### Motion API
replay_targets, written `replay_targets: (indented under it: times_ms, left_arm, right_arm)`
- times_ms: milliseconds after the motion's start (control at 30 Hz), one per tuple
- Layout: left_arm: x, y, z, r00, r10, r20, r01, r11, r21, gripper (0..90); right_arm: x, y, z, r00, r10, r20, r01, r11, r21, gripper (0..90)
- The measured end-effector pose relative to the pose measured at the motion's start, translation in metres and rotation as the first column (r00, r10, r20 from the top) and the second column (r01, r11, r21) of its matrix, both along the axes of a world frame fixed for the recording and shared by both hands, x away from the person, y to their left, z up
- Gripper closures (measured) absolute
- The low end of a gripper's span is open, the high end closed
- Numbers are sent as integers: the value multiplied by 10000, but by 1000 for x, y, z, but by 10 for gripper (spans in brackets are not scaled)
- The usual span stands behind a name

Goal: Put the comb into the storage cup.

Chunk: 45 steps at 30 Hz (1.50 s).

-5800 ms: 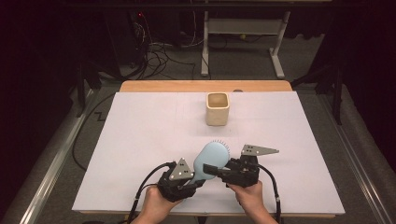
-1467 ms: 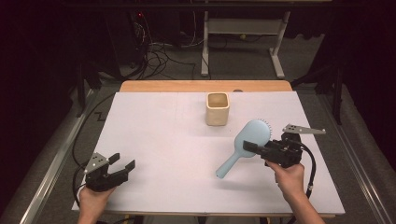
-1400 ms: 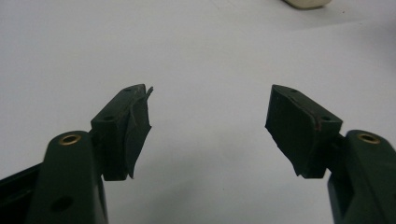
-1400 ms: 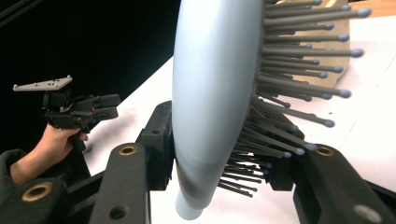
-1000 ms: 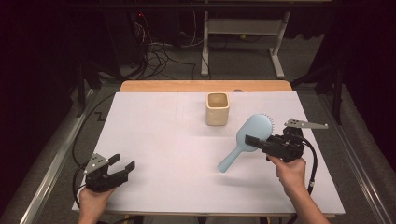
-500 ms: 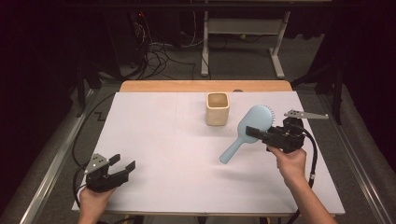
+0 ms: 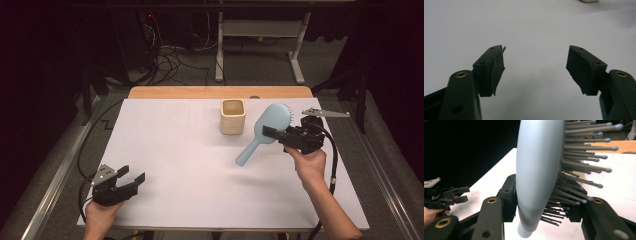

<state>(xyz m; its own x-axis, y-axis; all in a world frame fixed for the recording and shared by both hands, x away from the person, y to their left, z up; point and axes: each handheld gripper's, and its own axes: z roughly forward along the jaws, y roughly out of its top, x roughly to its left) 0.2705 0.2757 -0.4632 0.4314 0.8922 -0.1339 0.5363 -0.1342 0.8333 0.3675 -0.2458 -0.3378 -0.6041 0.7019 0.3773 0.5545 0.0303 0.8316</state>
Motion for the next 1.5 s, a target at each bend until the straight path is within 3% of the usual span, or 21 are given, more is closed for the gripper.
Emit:
replay_targets:
  times_ms: [433, 733, 1500]
  left_arm:
    - [-1, 0, 1, 10000, -3, 34, 3, 10000, 22, 313]
    - [-2, 0, 2, 9999, 18, 123, -19, 10000, 36, 317]
    - [-2, 1, 1, 9999, 55, 90, -55, 10000, -30, 323]
  right_arm:
    - [12, 4, 7, 9994, -339, 39, 340, 9991, -239, 534]
    - [21, 8, 15, 9995, -282, 105, 287, 9986, -436, 534]
    - [44, 25, 51, 9988, -355, 333, 386, 9946, -966, 533]
